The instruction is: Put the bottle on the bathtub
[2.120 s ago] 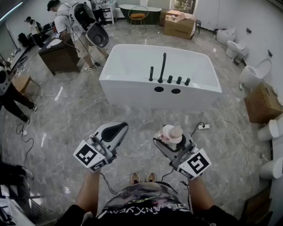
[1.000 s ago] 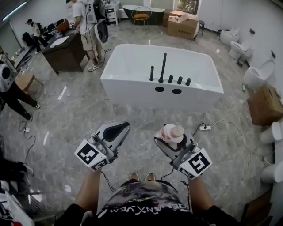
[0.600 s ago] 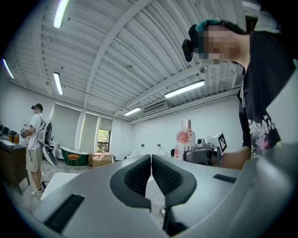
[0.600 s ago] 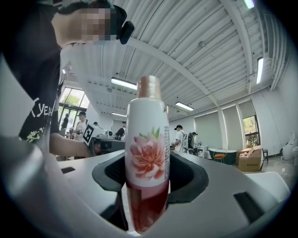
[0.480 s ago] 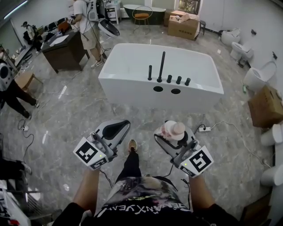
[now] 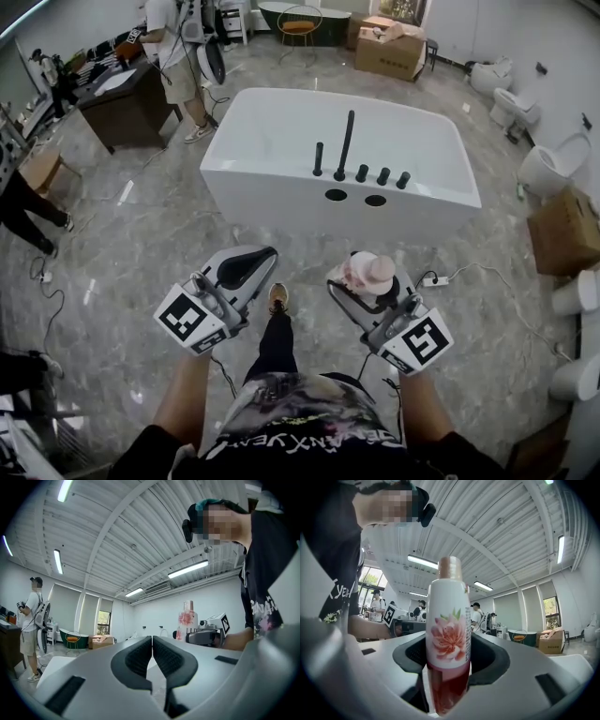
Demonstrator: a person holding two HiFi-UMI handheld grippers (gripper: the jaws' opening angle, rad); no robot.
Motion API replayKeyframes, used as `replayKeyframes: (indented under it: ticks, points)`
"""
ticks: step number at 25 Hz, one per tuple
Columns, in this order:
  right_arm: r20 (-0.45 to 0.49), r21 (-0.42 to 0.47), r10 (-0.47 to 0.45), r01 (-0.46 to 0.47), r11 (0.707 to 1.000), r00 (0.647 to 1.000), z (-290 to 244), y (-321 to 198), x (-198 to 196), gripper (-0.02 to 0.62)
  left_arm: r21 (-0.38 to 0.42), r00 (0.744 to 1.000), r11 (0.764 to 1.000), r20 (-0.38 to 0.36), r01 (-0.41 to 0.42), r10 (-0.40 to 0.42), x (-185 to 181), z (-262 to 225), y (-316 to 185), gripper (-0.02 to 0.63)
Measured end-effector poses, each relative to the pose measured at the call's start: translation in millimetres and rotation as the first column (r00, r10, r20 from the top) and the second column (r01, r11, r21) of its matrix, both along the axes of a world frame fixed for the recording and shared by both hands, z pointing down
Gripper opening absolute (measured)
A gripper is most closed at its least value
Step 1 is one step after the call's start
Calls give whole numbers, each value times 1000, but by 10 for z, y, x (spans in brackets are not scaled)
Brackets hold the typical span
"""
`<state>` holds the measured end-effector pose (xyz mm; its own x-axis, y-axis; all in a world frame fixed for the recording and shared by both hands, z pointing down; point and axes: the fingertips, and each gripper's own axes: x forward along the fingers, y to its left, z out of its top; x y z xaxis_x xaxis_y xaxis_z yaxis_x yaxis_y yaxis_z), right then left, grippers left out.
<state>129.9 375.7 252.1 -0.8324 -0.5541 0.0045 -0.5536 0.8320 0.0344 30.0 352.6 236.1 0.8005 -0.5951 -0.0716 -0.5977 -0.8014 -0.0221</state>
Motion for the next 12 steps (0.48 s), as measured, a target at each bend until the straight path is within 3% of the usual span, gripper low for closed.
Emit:
replayKeyframes:
  ticks: [7, 12]
  points:
    - [-7, -13, -3, 3, 1000, 1000, 9, -882, -297, 230, 12, 998, 1000, 68, -3, 2, -219, 77, -889, 23]
    - [-16, -18, 4, -4, 1000, 1000, 38, -1524, -519, 230, 6, 998, 1000, 60, -12, 12, -439, 100, -1550, 25]
